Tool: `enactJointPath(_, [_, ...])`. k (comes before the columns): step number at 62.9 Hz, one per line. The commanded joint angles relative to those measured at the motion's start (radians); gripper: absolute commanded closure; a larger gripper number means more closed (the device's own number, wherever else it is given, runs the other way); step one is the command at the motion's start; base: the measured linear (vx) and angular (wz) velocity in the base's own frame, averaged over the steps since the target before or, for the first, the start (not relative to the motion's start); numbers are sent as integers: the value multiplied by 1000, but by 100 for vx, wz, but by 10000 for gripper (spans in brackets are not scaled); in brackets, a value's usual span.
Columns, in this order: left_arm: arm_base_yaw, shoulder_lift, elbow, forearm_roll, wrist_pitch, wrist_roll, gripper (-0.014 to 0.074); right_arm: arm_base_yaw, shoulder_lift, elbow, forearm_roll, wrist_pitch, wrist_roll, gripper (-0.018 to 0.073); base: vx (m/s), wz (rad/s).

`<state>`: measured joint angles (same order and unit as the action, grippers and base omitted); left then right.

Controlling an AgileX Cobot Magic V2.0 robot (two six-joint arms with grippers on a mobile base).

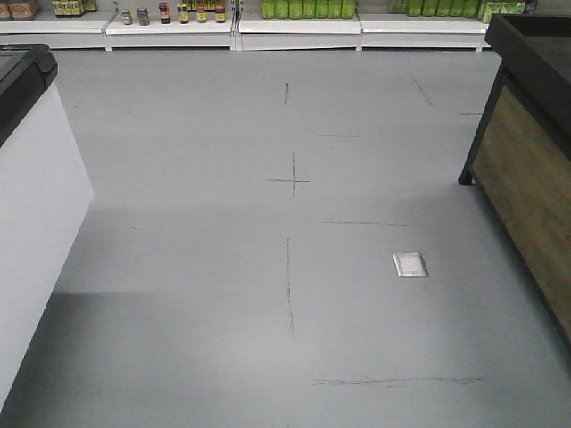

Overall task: Pick three apples into basket with both arms
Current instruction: 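Drive the base forward along the aisle toward the fruit tables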

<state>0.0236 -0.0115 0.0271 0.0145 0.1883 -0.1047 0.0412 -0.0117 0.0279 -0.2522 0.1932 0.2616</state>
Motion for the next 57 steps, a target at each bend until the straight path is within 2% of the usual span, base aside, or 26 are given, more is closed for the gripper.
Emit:
enactJointPath(1, [1, -16, 4, 0, -76, -8, 603, -7, -14, 12, -12, -72, -8, 564, 0, 0])
enactJointPath(57, [1, -16, 4, 0, -76, -8, 603, -7, -14, 12, -12, -68, -8, 564, 0, 0])
